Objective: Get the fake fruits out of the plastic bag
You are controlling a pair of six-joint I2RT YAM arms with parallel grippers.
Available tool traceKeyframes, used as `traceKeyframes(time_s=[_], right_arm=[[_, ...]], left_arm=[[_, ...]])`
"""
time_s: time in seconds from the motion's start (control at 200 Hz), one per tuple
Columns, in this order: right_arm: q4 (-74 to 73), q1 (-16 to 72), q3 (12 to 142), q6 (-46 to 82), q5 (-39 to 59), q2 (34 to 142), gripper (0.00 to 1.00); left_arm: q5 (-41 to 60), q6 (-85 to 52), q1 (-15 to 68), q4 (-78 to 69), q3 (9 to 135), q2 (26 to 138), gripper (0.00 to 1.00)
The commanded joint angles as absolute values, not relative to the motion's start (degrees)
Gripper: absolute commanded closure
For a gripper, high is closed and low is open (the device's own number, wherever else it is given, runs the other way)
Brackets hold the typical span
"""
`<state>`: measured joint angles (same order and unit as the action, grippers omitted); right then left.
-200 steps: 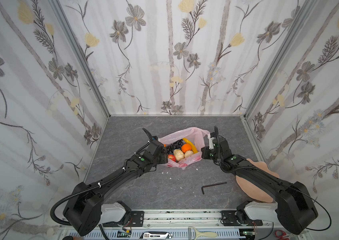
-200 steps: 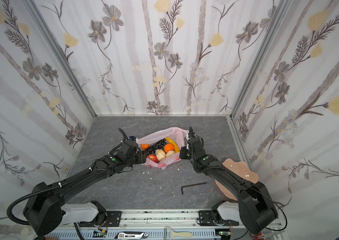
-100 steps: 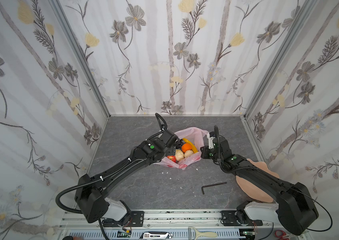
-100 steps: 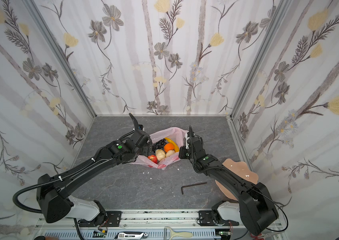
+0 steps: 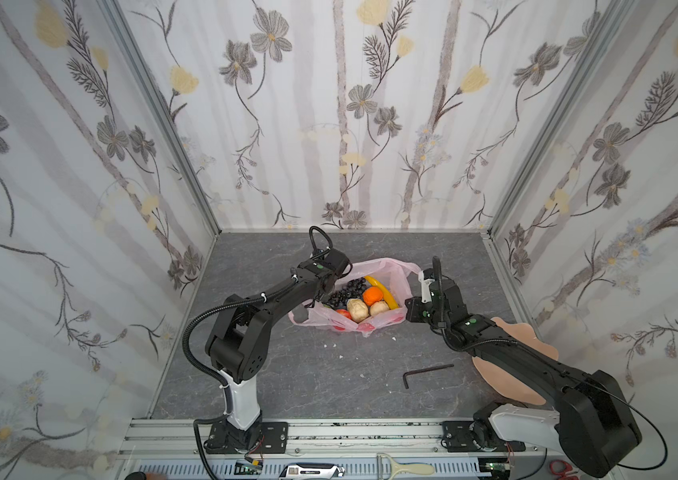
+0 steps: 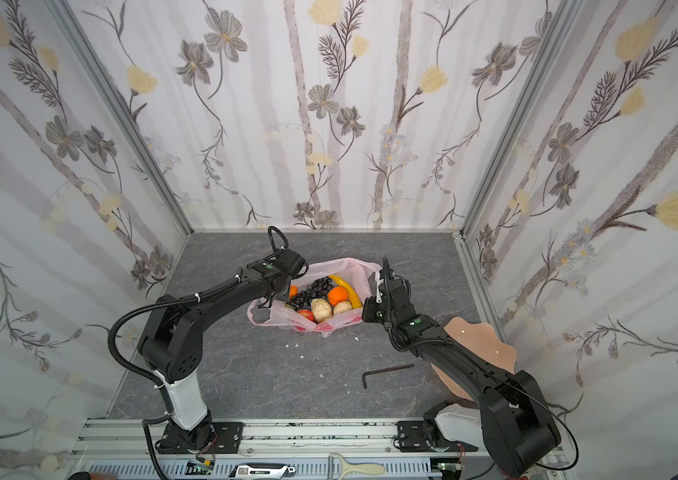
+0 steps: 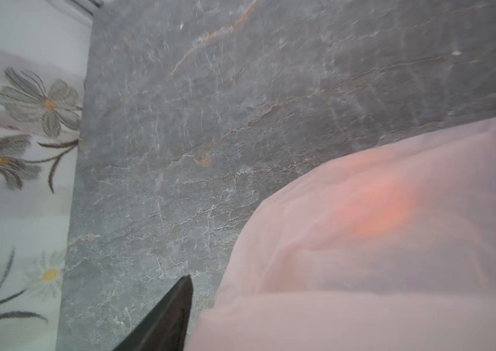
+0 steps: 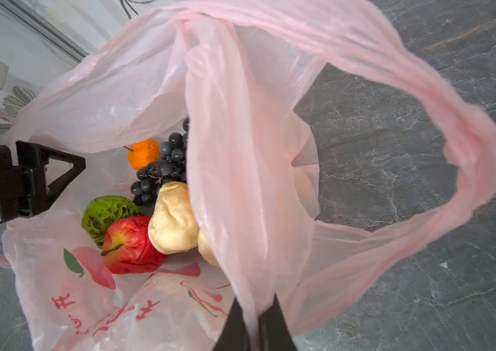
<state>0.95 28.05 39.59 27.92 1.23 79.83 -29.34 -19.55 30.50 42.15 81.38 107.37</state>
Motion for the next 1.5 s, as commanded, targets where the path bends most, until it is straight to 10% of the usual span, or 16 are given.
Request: traceKeyframes(time_s=[0.0, 0.125, 0.425, 0.754, 1.004, 1.194, 1.494], right_arm=[[-3.6, 26.3, 38.3, 26.2, 2.1, 80.7, 0.92], [-6.9, 21.7, 36.2, 26.3, 8.8, 82.6, 0.95], [-8.1, 25.7, 39.9, 26.3, 11.4, 86.5, 0.96], [-6.3, 30.0, 41.3, 25.6, 9.3, 88.0, 0.91], [3.3, 30.1, 44.9, 21.9, -0.5, 84.8, 0.39], [6.6, 30.6, 50.7, 16.9, -4.0, 84.2, 0.15], [11.2, 33.4, 64.8, 9.4, -10.7, 96.8, 0.16]], left_arm=[[-20.1, -21.8, 25.2, 39.6, 81.3, 108.1, 0.55], [-7.8, -24.0, 18.0, 31.7, 78.2, 105.7, 0.89], [1.1, -22.8, 17.6, 29.2, 82.9, 107.5, 1.00], [-5.6, -23.1, 22.5, 29.3, 82.8, 106.2, 0.49], [-15.4, -30.8, 28.2, 28.4, 74.5, 95.2, 0.05], [-16.2, -35.0, 30.3, 24.8, 66.3, 92.0, 0.03], [-13.5, -34.7, 30.3, 21.8, 63.8, 95.0, 0.28]])
